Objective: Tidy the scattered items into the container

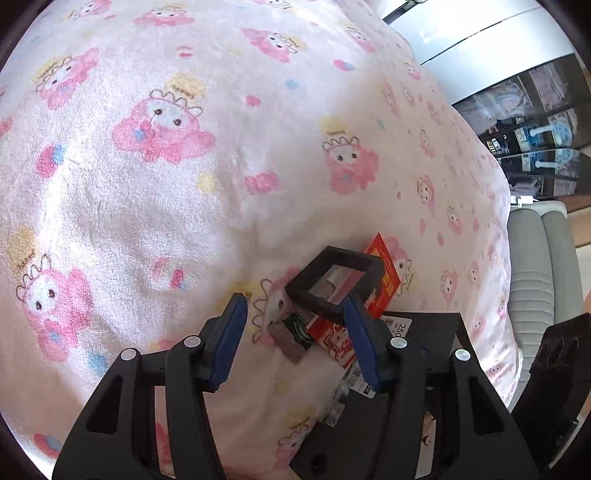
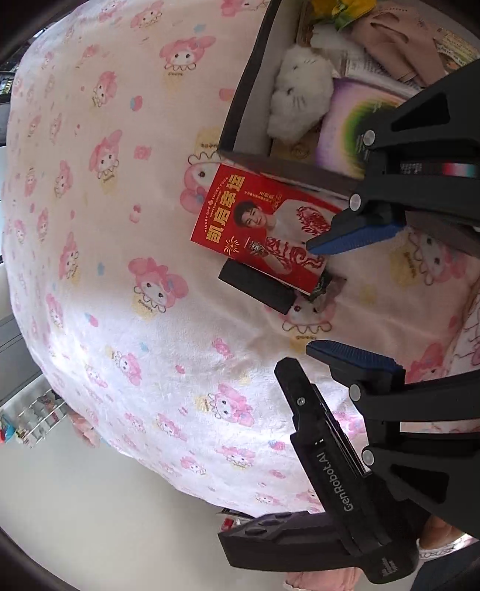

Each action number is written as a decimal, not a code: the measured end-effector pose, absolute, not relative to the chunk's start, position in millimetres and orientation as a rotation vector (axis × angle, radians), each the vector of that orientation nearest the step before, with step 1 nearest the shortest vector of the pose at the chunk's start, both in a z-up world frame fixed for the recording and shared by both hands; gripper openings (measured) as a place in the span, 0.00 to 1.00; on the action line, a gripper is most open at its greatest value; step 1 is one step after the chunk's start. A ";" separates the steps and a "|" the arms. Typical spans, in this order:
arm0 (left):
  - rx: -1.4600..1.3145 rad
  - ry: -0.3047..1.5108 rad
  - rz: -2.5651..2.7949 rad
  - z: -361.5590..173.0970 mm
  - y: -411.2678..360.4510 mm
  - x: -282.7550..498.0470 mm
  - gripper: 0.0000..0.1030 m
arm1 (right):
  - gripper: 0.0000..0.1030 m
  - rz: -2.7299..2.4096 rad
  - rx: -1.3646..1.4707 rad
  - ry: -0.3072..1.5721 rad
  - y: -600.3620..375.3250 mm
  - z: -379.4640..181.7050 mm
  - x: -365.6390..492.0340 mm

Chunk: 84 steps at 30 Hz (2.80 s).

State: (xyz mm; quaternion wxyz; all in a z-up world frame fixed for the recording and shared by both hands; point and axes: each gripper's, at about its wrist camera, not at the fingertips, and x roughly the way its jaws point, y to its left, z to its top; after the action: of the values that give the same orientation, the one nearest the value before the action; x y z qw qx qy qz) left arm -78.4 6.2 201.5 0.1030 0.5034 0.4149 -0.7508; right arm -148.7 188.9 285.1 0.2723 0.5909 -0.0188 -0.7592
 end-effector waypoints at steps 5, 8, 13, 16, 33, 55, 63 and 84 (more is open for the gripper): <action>1.506 1.275 -2.147 178.0 -7.2 -67.2 0.53 | 0.53 -2.153 1.642 0.039 162.1 264.2 -168.5; 1.456 1.293 -2.129 176.1 -15.5 -63.2 0.53 | 0.55 -2.215 1.644 0.126 151.8 262.1 -174.3; 1.417 1.271 -2.148 179.3 -14.6 -62.3 0.53 | 0.55 -2.156 1.600 0.187 136.9 260.2 -167.2; 1.448 1.283 -2.149 174.3 -10.5 -64.2 0.53 | 0.55 -2.086 1.682 0.171 129.3 240.7 -172.0; 1.559 1.393 -2.412 194.6 40.2 -63.1 0.54 | 0.17 -1.933 1.480 -0.249 225.0 296.8 -100.2; 2.149 0.450 -2.789 214.6 317.5 -83.6 0.54 | 0.18 -2.044 1.640 -0.312 446.7 263.1 -40.0; 2.352 0.512 -2.721 183.5 337.5 -78.7 0.54 | 0.21 -2.063 1.703 -0.284 477.0 260.0 -52.6; 2.326 0.562 -2.755 184.8 352.0 -70.9 0.40 | 0.19 -2.385 1.424 -0.435 534.8 289.5 -46.5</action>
State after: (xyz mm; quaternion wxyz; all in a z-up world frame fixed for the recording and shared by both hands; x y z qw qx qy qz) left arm -70.9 352.0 184.8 -0.2513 0.6169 0.1492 -0.7308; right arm -46.5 534.8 289.5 0.1643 0.4995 -0.1527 -0.8368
